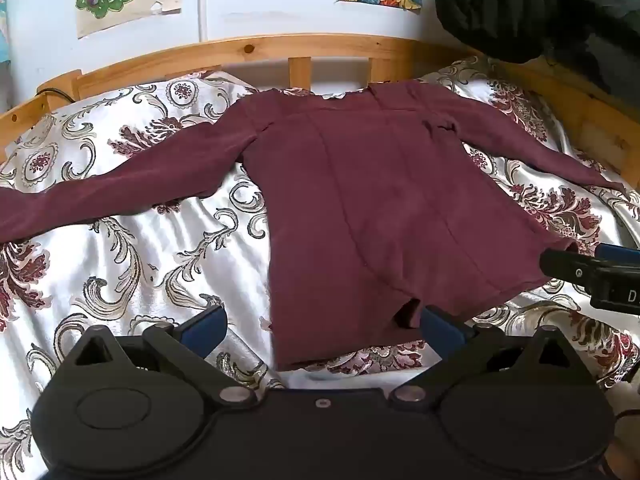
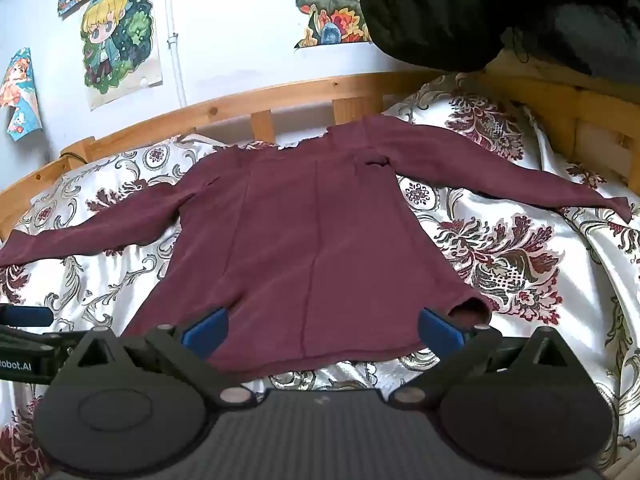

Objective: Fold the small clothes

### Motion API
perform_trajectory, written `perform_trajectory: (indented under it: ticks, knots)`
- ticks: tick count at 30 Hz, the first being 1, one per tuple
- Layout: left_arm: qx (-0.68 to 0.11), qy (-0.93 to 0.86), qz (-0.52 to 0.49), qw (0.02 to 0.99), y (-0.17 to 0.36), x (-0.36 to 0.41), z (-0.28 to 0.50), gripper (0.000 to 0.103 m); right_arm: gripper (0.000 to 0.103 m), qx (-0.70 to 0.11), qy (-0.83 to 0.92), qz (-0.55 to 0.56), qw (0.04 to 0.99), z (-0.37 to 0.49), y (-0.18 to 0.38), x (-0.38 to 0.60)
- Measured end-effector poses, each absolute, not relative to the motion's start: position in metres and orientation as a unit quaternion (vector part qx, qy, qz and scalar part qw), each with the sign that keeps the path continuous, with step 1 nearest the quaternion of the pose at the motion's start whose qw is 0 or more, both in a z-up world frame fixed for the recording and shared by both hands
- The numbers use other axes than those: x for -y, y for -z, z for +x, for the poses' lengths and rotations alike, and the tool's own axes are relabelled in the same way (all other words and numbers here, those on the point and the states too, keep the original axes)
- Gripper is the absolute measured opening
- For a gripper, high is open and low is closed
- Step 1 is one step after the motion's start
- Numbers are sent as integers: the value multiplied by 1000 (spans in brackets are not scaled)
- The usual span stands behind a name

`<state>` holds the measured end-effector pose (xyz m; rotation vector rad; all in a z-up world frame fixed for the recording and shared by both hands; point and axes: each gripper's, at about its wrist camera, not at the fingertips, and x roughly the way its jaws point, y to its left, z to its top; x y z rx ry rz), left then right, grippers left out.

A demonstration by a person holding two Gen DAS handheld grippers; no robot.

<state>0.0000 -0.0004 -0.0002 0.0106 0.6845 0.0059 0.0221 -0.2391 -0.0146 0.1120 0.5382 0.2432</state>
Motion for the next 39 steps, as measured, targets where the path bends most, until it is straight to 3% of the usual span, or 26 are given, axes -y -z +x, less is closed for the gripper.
perform_trajectory:
  ticks: [39]
  knots:
    - [-339,-2,-3,941,2,-2,0,102,103,-284,-122,73,948,26,20,238]
